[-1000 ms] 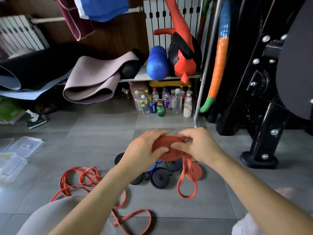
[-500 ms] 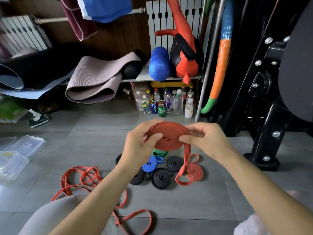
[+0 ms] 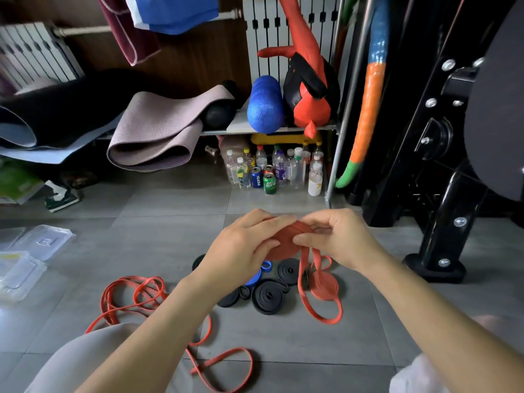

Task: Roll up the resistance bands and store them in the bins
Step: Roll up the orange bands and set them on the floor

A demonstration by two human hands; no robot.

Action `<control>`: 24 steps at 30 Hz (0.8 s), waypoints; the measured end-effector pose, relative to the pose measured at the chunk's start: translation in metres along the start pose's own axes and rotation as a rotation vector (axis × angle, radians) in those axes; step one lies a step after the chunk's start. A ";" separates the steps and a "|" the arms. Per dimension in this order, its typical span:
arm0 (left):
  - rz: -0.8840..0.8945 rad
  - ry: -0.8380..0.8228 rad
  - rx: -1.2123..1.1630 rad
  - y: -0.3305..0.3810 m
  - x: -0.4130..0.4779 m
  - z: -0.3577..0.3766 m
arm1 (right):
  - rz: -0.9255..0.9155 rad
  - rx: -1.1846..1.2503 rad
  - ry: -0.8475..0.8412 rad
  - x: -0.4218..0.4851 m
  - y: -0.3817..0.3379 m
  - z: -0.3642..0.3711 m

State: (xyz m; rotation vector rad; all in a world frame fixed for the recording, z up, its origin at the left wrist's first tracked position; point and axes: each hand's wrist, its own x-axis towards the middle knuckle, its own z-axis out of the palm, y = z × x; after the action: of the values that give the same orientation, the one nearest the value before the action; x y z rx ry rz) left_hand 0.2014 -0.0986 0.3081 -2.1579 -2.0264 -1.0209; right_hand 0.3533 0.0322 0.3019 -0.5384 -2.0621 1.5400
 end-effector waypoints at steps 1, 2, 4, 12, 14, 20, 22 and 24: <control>-0.005 0.015 -0.029 -0.001 0.000 -0.001 | 0.003 0.026 -0.002 0.001 0.000 -0.001; -0.016 0.035 -0.048 -0.003 0.001 -0.003 | 0.014 0.039 -0.008 0.001 0.002 -0.002; -0.054 0.092 -0.080 -0.006 0.002 -0.011 | 0.069 -0.004 -0.040 -0.001 0.010 -0.004; -0.156 0.117 0.024 -0.025 -0.005 -0.058 | 0.055 -0.179 0.126 -0.019 0.035 0.003; -0.188 0.123 0.061 -0.029 -0.011 -0.066 | -0.047 -0.320 0.155 -0.022 0.037 0.014; -0.147 0.096 0.137 -0.027 -0.029 -0.080 | -0.288 -1.064 0.274 -0.037 0.046 0.024; -0.158 0.134 0.131 -0.024 -0.034 -0.083 | -0.057 -1.154 0.240 -0.042 0.056 0.020; -0.202 0.207 0.127 -0.025 -0.035 -0.091 | 0.187 -1.136 0.207 -0.049 0.072 0.011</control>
State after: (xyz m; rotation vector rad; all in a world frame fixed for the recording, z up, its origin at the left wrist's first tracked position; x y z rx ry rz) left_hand 0.1407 -0.1650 0.3533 -1.7360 -2.1760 -1.0528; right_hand 0.3869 0.0153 0.2222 -1.2308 -2.5994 0.1996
